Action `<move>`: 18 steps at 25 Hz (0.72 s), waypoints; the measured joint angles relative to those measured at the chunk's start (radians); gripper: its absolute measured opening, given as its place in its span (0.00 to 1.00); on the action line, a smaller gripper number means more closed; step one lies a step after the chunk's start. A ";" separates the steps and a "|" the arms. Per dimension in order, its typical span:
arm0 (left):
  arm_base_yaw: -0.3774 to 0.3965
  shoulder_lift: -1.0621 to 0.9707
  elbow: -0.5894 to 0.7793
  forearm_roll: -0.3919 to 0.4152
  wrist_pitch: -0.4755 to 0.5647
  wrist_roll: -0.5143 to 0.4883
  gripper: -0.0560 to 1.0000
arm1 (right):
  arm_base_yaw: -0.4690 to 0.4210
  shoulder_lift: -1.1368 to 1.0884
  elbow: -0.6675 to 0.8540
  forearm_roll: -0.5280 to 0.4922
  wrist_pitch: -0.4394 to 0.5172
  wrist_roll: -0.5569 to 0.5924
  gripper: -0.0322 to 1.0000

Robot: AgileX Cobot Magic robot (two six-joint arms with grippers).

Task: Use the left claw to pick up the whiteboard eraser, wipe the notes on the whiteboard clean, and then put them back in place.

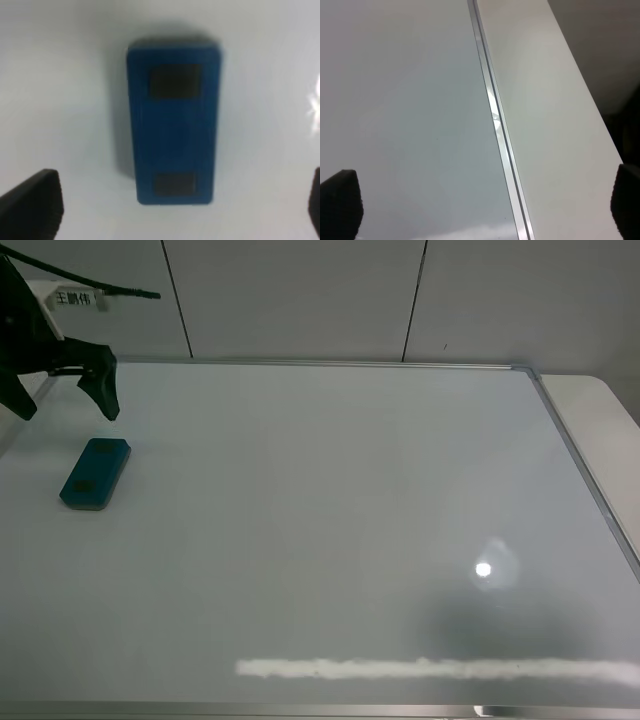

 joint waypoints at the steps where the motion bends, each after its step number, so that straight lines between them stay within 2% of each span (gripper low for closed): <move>1: -0.009 -0.060 0.016 0.000 -0.024 0.000 0.99 | 0.000 0.000 0.000 0.000 0.000 0.000 0.99; 8: -0.046 -0.478 0.188 0.020 -0.147 0.000 0.99 | 0.000 0.000 0.000 0.000 0.000 0.000 0.99; 18: -0.046 -1.003 0.502 0.038 -0.175 0.000 0.99 | 0.000 0.000 0.000 0.000 0.000 0.000 0.99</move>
